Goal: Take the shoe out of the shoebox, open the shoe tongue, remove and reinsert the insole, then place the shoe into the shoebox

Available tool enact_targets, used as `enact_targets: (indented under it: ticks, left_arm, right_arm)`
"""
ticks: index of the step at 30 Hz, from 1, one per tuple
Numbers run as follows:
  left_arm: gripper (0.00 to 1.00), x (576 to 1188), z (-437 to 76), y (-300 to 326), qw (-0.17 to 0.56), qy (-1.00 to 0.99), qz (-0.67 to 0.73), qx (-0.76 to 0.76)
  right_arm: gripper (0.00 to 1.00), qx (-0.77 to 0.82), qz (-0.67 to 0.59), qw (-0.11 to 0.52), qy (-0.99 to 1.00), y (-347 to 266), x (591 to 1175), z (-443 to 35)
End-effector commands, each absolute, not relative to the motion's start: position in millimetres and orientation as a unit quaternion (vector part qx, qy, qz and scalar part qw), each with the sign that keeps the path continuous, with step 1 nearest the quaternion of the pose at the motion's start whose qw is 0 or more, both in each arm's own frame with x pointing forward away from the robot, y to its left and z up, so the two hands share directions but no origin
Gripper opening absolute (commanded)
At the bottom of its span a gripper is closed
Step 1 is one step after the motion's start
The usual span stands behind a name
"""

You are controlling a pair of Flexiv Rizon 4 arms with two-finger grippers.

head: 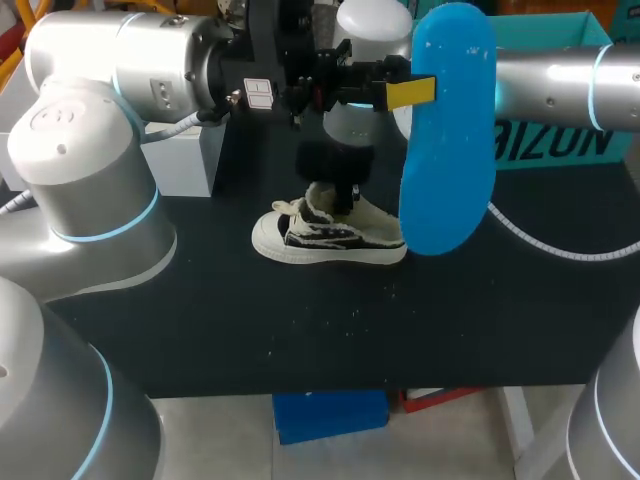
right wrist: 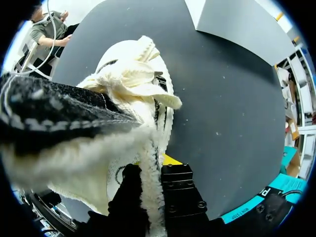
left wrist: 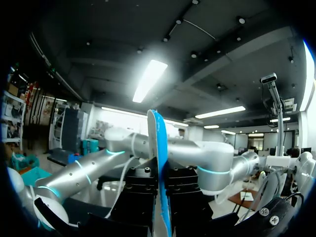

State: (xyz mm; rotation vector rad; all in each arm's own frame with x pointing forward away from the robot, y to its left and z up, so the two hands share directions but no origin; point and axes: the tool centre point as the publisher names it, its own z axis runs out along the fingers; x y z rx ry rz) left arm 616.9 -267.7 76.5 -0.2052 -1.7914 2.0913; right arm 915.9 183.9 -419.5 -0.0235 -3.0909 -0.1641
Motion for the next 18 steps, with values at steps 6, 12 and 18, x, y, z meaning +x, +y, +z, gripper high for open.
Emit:
enact_targets:
  ticks: [6, 12, 18]
  left_arm:
    - [0.00, 616.0, 75.7, -268.1, 0.188, -0.637, 0.744, -0.072]
    - [0.00, 616.0, 75.7, -268.1, 0.188, -0.637, 0.744, -0.072]
    - [0.00, 616.0, 75.7, -268.1, 0.188, -0.637, 0.744, -0.072]
  right_arm:
    - [0.00, -0.036, -0.019, 0.006, -0.999, 173.9, 912.2, -368.4]
    - [0.00, -0.209, 0.007, -0.002, -0.978, 150.1, 918.3, -313.9]
    - [0.00, -0.457, -0.007, -0.022, -0.889, 134.6, 920.0, -297.9]
